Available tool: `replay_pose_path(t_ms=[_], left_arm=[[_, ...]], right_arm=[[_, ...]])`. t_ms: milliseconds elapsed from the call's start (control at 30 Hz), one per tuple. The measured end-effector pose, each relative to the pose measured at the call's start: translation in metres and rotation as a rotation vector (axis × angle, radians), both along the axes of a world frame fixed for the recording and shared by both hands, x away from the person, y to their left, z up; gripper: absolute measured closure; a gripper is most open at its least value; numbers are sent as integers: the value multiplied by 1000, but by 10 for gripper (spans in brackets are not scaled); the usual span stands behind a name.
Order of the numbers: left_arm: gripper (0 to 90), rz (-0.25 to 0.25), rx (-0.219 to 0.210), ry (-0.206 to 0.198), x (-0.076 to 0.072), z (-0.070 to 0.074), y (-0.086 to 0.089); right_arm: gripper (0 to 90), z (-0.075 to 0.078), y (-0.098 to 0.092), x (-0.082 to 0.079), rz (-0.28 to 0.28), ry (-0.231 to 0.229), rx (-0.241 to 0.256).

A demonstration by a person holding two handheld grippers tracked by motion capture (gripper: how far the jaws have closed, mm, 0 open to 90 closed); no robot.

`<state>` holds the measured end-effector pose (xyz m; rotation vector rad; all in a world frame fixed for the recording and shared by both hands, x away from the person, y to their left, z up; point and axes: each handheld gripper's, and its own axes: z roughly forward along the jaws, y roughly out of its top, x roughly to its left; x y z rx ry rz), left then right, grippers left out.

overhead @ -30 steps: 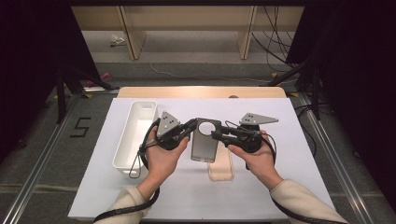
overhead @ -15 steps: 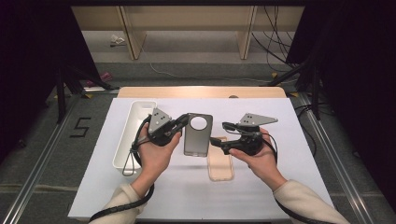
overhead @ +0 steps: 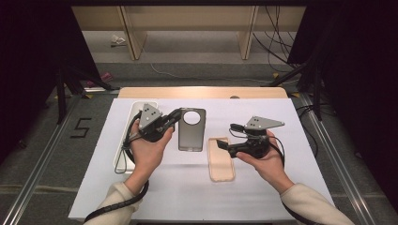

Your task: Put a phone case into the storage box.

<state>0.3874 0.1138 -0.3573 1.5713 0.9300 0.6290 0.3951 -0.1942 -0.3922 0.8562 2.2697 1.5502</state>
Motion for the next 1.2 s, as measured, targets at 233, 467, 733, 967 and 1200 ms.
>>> replay_pose_path(t_ms=[233, 467, 733, 967, 1200], left_arm=[[850, 11, -7, -9, 1, 4, 6], [850, 21, -16, -15, 3, 8, 12], [850, 28, -18, -24, 5, 11, 18], [850, 36, -23, -35, 8, 17, 24], [851, 44, -20, -50, 11, 25, 29]], right_arm=[[161, -3, -6, 0, -14, 10, 0], [161, -4, -11, 0, -25, 15, 0], [161, -5, -17, -1, -38, 18, 2], [161, -7, -22, -2, -44, 20, -1], [161, -7, -25, -3, -50, 20, -3]])
